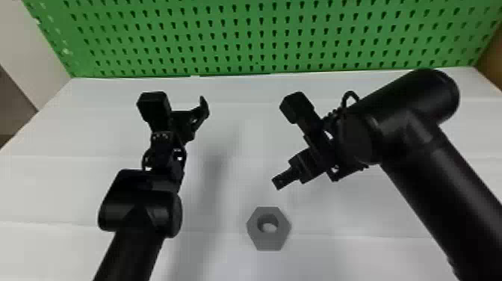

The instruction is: Pick up the hex nut

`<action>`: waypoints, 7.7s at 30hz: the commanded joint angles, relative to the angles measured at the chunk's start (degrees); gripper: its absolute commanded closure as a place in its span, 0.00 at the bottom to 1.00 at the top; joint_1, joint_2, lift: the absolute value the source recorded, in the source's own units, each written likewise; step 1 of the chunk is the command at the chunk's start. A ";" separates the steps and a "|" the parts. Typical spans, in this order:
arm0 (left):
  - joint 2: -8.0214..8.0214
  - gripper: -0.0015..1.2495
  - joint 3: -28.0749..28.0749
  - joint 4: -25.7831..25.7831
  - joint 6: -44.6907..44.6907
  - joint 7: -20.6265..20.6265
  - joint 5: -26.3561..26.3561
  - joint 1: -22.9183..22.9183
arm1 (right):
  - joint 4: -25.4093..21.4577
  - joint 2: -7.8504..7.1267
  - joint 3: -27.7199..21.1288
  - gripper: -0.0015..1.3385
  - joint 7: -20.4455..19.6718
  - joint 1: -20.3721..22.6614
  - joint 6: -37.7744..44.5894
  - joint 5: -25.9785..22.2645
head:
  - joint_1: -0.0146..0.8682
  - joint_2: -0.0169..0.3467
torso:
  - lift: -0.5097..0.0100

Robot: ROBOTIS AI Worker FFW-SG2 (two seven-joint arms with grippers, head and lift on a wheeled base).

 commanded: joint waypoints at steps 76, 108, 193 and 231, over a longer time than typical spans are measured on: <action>0.01 0.07 -0.15 0.35 0.00 0.00 -0.09 -0.79 | 22.97 3.69 12.43 0.09 18.99 -5.32 -8.17 9.31 | 0.91 0.49 | 0.84; 0.01 0.07 -0.24 0.44 0.00 0.00 0.00 -0.97 | 23.85 3.95 11.81 0.65 19.60 -5.15 -11.16 9.40 | 0.91 0.49 | 0.84; 0.01 0.07 -0.06 0.44 -0.09 0.00 0.88 0.35 | -2.61 4.04 -19.74 0.68 -0.17 14.45 -32.08 9.93 | 0.91 0.49 | 0.84; 0.01 0.07 -0.24 0.44 -0.09 0.00 1.32 0.62 | -9.46 5.54 -31.52 0.68 -8.70 29.66 -63.37 9.75 | 0.91 0.49 | 0.84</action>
